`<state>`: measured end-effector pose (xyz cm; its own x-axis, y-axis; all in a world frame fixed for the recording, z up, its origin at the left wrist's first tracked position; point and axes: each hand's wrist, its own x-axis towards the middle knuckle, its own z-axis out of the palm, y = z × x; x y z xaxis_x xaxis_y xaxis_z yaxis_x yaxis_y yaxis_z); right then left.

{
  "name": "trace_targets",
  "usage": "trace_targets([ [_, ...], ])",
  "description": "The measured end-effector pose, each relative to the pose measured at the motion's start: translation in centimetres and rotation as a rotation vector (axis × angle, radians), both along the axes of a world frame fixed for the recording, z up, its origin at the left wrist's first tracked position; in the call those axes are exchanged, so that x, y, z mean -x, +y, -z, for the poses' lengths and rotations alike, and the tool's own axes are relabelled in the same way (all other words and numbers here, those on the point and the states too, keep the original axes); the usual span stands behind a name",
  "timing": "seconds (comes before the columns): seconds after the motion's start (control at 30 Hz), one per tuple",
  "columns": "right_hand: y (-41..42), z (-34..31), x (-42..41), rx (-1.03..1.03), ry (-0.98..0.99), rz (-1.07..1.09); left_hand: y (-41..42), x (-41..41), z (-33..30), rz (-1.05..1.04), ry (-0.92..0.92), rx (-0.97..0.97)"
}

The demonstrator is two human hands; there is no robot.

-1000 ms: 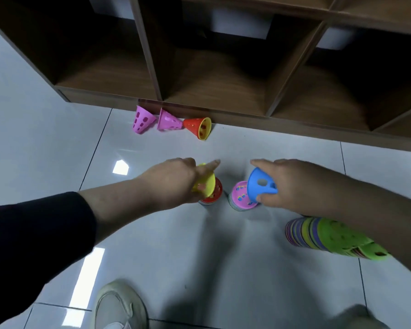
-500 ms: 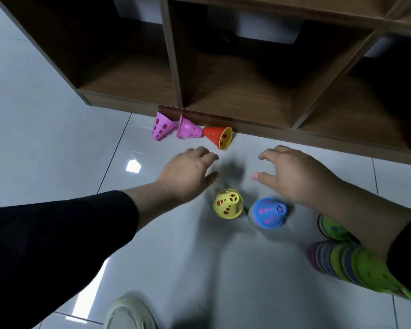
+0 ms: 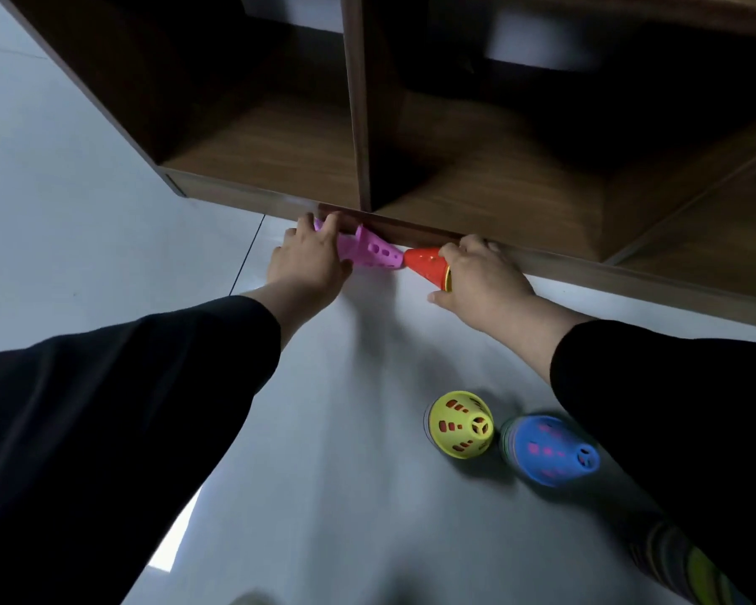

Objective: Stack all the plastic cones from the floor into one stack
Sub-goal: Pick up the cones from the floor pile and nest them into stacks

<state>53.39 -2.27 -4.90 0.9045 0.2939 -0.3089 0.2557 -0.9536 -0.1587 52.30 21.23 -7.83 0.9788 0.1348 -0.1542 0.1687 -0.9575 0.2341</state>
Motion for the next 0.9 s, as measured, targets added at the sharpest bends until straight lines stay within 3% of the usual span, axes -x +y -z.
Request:
trace_targets([
  [0.1,0.0,0.4,-0.2,-0.024,0.014,0.018,0.6,-0.7,0.6,0.004,0.068,0.017],
  [0.37,-0.8,1.5,0.5,0.065,0.076,0.016,1.9,-0.2,1.8,-0.047,0.01,0.08],
  [0.57,-1.6,1.9,0.7,-0.022,0.138,0.124,1.6,0.4,1.6,-0.401,-0.179,0.459],
  [0.7,-2.2,2.1,0.6,-0.167,0.128,0.206,-0.1,0.1,1.9,-0.456,-0.074,0.703],
  [0.9,-1.8,2.8,-0.1,-0.287,0.147,0.251,-2.5,-0.6,2.7,-0.539,0.072,0.895],
])
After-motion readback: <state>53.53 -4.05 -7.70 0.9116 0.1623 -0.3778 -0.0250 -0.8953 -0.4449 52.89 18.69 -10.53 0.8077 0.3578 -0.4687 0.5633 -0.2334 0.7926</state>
